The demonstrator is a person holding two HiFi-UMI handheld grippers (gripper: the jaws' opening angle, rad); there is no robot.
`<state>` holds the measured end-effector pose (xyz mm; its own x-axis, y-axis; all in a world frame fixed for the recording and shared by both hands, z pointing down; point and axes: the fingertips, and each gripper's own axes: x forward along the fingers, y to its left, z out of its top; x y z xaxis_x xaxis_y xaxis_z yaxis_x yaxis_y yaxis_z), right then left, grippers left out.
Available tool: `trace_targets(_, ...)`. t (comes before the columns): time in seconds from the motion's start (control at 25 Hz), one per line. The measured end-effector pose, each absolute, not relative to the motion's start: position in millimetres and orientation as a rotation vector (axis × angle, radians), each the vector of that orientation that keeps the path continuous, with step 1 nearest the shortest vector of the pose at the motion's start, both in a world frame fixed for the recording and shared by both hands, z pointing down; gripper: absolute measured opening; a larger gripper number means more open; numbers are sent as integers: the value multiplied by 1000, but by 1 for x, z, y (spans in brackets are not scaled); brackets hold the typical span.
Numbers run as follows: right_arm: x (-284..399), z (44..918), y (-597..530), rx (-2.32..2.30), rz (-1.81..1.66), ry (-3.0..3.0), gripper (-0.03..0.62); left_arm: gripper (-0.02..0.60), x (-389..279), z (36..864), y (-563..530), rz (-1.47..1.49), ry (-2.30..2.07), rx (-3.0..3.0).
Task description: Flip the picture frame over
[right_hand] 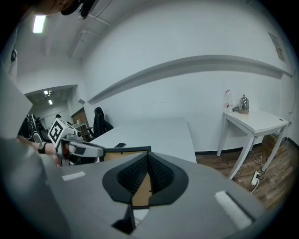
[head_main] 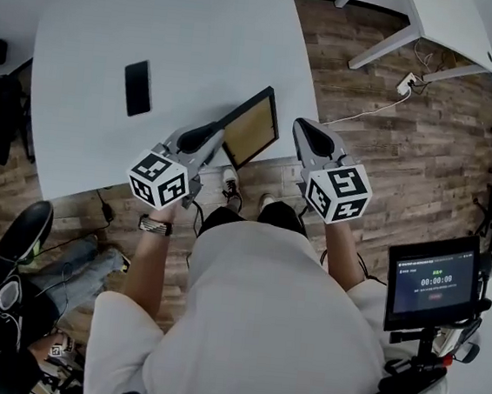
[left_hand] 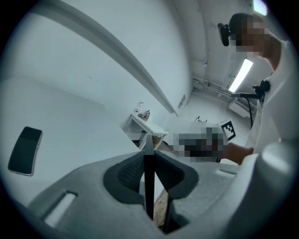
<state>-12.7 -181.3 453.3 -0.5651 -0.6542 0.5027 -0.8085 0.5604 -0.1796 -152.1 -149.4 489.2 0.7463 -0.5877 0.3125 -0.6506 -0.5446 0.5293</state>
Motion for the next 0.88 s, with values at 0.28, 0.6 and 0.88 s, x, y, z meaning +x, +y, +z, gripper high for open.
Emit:
trace_targets(0.28,-15,458,-176,1184,566,-2400,2,75,-159,497,-152,134,-904,2283)
trace_targets(0.6,-7,463,-172,1199,555,-2356,2,83,-170,512,-162,140,-923,2245)
trace_targets(0.88,-2,471,-167,1208,565,-2322,2,95,-187,533,-171,129,-956,2165)
